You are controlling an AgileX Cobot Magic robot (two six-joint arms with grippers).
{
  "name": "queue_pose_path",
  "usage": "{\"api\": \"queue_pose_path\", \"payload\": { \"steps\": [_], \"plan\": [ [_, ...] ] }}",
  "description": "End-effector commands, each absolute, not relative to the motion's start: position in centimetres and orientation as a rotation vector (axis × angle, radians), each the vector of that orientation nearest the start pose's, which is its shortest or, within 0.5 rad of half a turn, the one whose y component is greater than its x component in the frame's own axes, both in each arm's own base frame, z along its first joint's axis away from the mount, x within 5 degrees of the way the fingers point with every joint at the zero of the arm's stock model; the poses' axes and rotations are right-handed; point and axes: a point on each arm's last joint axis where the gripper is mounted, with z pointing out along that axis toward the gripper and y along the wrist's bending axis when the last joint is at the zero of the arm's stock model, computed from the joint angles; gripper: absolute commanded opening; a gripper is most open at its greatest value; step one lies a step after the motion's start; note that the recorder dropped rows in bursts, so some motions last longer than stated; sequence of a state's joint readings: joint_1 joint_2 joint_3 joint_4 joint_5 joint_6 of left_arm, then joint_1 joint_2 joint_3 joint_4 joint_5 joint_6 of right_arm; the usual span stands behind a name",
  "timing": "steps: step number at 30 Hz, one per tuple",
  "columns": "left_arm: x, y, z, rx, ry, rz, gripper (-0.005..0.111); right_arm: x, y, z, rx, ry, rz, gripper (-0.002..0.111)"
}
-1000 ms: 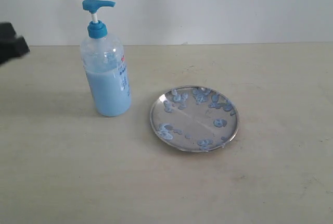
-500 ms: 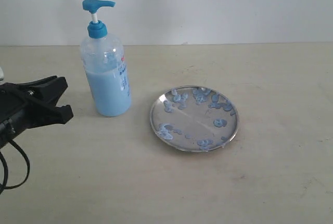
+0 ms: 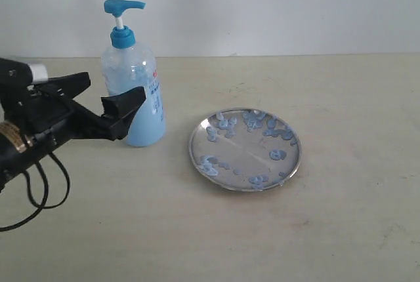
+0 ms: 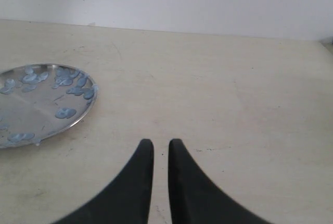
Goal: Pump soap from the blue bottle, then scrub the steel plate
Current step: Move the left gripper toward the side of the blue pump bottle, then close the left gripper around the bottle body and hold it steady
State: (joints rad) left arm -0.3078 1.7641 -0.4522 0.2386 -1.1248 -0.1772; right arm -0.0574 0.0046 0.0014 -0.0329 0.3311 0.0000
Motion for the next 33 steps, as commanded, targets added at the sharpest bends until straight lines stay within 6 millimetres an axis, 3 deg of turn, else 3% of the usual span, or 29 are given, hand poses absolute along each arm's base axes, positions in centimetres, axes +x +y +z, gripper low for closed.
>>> {"api": "queue_pose_path", "payload": {
  "steps": [1, 4, 12, 21, 33],
  "plan": [
    [30.0, -11.8, 14.6, 0.425, 1.637, -0.422, 0.109, 5.4, -0.4, 18.3, 0.034, 1.813, -0.074, 0.001],
    [31.7, -12.3, 13.7, 0.461, 1.621, -0.388, 0.109, 5.4, -0.4, 18.3, 0.034, 1.813, -0.074, 0.001],
    [33.9, -13.1, 11.8, 0.532, 1.607, -0.323, 0.109, 5.4, -0.4, 18.3, 0.034, 1.813, -0.074, 0.001],
    [36.8, -14.0, 10.9, 0.600, 1.539, -0.242, 0.109, 5.4, -0.4, 18.3, 0.034, 1.813, -0.074, 0.001],
    [39.4, -14.7, 8.6, 0.627, 1.518, -0.209, 0.107, 5.4, -0.4, 18.3, 0.034, 1.813, -0.074, 0.001]
  ]
}}
